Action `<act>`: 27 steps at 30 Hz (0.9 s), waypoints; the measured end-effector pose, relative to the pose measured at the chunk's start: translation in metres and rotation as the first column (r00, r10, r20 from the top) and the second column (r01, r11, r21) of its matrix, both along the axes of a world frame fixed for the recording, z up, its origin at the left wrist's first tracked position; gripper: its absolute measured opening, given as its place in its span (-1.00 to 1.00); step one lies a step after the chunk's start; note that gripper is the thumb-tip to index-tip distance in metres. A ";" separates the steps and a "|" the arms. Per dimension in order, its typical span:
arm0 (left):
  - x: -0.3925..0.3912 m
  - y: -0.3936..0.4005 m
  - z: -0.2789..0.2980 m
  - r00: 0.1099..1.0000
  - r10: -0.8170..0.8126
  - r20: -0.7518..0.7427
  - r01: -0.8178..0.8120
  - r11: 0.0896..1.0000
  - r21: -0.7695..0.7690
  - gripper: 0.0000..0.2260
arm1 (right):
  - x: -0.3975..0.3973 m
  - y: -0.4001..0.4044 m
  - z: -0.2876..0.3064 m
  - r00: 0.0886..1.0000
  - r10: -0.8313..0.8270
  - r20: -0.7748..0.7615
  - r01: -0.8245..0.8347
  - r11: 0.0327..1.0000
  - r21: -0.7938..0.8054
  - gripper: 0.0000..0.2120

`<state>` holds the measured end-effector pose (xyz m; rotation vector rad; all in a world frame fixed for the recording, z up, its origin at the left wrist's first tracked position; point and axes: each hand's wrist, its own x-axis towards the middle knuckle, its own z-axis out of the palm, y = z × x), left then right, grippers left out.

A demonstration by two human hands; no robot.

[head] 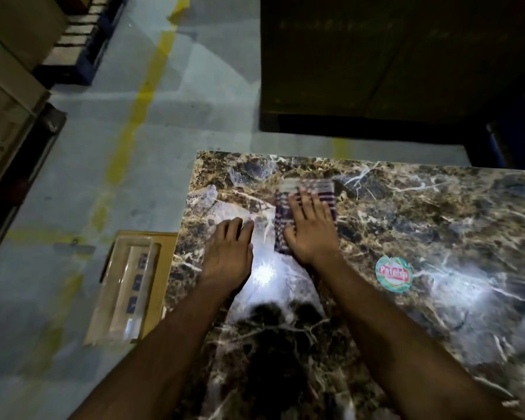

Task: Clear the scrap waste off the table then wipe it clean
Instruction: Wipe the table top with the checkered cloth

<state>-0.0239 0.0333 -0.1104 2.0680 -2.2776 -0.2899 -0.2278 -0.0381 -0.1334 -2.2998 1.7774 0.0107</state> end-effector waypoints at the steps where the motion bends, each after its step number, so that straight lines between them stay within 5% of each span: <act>1: 0.000 0.003 -0.001 1.000 -0.006 0.007 0.006 1.000 0.030 -0.54 | 0.001 -0.007 0.001 0.999 -0.051 -0.008 0.051 0.999 0.001 -0.29; 3: 0.000 0.013 -0.004 1.000 0.005 0.004 -0.006 0.997 0.071 -0.51 | 0.021 -0.014 0.000 0.994 -0.109 -0.009 0.109 0.994 0.009 -0.27; 9: 0.001 0.043 -0.004 1.000 -0.022 0.021 0.021 0.999 0.027 -0.54 | 0.033 0.056 0.002 0.998 0.060 0.010 -0.060 0.998 0.002 -0.31; 15: 0.001 0.060 -0.009 0.999 -0.034 0.015 0.033 0.997 0.063 -0.53 | 0.014 0.051 0.004 0.988 -0.148 -0.035 0.149 0.988 0.027 -0.30; 20: 0.004 0.080 -0.008 1.000 -0.026 -0.014 0.026 0.999 0.032 -0.56 | 0.027 0.117 0.004 0.999 0.039 0.007 -0.039 0.999 0.034 -0.31; 27: 0.009 0.103 -0.016 0.999 -0.040 -0.033 0.042 0.997 0.062 -0.59 | 0.012 0.105 0.002 0.984 -0.177 -0.007 0.177 0.983 0.051 -0.27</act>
